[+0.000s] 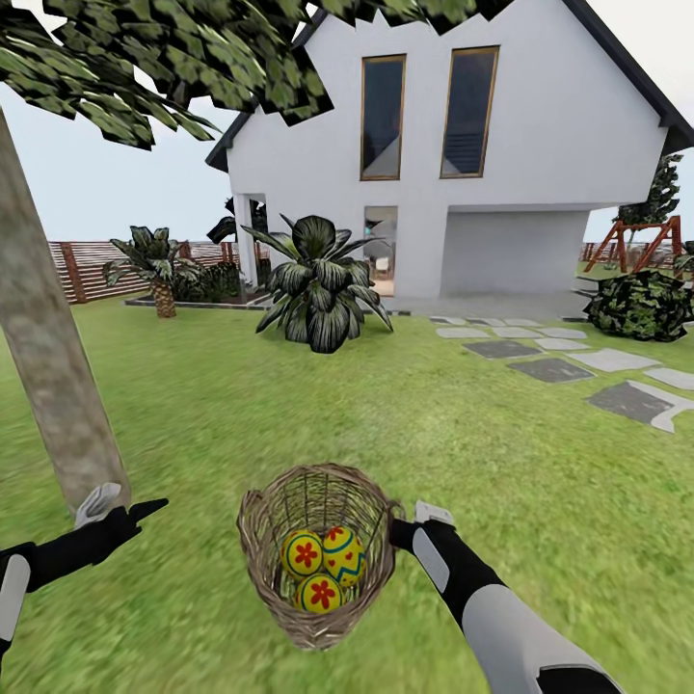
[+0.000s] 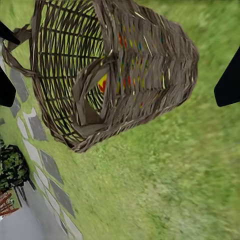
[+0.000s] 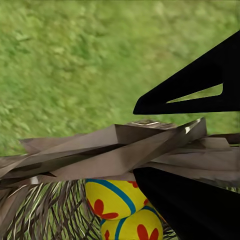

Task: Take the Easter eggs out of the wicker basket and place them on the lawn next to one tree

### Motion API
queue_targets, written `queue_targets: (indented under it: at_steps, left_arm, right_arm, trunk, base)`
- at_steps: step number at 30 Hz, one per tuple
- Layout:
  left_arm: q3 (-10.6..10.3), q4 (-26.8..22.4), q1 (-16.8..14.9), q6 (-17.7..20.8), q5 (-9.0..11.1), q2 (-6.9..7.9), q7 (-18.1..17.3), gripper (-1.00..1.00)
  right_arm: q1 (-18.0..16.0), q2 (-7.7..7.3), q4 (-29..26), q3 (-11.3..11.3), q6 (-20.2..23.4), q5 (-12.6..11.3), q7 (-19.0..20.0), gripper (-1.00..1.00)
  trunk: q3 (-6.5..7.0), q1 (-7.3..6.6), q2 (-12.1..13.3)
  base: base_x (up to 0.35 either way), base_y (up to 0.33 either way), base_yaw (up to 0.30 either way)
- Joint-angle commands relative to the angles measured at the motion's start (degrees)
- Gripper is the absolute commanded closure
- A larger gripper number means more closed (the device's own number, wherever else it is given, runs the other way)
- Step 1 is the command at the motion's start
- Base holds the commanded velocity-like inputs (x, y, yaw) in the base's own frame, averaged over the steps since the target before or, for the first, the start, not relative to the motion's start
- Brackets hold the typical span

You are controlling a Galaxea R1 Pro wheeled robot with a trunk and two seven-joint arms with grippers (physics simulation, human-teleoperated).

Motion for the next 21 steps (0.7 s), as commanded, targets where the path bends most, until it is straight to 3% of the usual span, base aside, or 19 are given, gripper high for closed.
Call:
queue_targets:
  at_steps: [1, 21]
  left_arm:
    - [0.09, 0.01, -0.06, 0.24, -0.07, -0.01, -0.26, -1.0]
    - [0.09, 0.01, -0.06, 0.24, -0.16, -0.01, -0.33, -1.0]
  right_arm:
    - [-0.04, 0.04, -0.16, -0.19, 0.34, -0.64, -0.27, 1.0]
    - [-0.04, -0.47, -0.34, -0.43, 0.44, -0.72, 0.14, 1.0]
  trunk:
    - [-0.26, 0.23, -0.47]
    - [-3.85, 4.62, -8.49]
  base:
    - [0.0, 0.0, 0.0]
    - [0.0, 0.0, 0.0]
